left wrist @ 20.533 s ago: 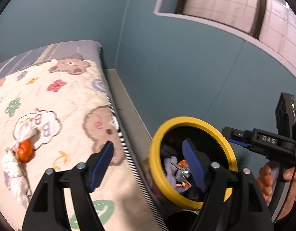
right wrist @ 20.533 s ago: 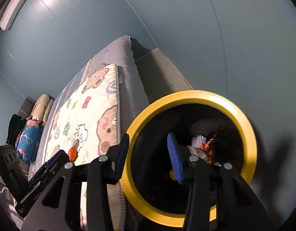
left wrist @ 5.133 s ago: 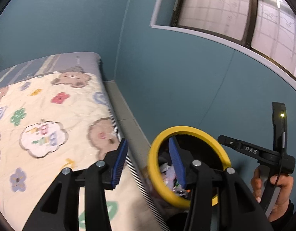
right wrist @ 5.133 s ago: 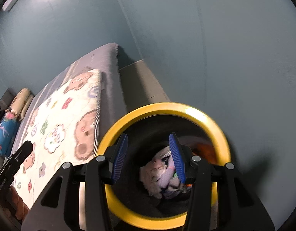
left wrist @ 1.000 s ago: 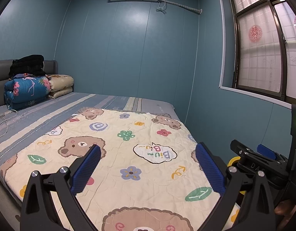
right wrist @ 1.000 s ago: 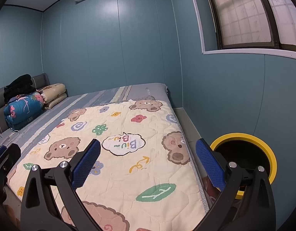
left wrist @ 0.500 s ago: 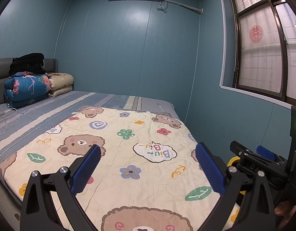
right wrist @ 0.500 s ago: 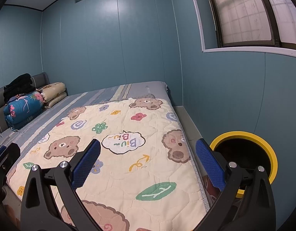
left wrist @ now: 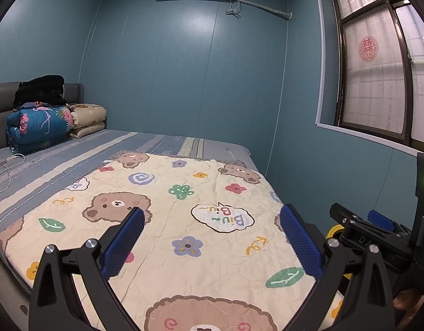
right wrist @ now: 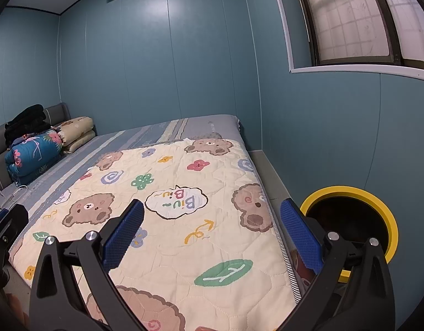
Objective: Collect trash
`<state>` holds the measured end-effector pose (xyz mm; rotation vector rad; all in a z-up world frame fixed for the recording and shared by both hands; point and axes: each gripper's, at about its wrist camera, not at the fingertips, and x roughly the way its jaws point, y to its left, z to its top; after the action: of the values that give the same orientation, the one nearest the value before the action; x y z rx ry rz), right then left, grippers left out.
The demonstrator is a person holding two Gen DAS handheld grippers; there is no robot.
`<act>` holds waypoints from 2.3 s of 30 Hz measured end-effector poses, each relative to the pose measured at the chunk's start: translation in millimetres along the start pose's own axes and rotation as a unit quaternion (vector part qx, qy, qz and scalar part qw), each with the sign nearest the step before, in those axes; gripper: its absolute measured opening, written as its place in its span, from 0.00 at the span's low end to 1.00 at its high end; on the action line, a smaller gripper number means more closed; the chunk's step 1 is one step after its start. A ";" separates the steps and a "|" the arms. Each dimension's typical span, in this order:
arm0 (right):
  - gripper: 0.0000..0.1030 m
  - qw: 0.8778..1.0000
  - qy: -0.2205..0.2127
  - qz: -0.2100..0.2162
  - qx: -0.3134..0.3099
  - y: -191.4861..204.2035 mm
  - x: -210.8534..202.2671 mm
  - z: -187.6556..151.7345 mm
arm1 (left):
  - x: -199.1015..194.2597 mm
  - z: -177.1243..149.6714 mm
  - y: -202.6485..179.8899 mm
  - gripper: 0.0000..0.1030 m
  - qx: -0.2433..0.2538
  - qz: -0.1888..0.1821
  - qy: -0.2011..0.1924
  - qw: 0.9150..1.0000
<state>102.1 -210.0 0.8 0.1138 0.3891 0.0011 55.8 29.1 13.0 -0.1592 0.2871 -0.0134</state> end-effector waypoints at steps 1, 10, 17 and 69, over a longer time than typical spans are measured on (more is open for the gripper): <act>0.92 1.000 0.001 0.000 0.000 0.1 0.4 -0.1 | 0.1 -0.2 0.2 0.92 -0.002 -0.002 0.001 1.000; 0.92 1.000 0.003 0.000 0.001 0.0 0.8 -1.2 | 1.4 -1.1 -0.6 0.92 -0.004 -0.001 0.003 1.000; 0.92 1.000 0.004 0.001 0.001 -0.3 1.2 -1.2 | 1.4 -1.0 -0.5 0.92 -0.005 -0.001 0.004 1.000; 0.92 1.000 0.005 0.001 0.002 -0.7 1.7 -2.0 | 1.9 0.4 -3.1 0.92 -0.010 -0.012 0.007 1.000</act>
<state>102.9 -210.4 -1.8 0.1188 0.3994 0.0020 57.7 26.0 13.3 -0.1827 0.2986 -0.0352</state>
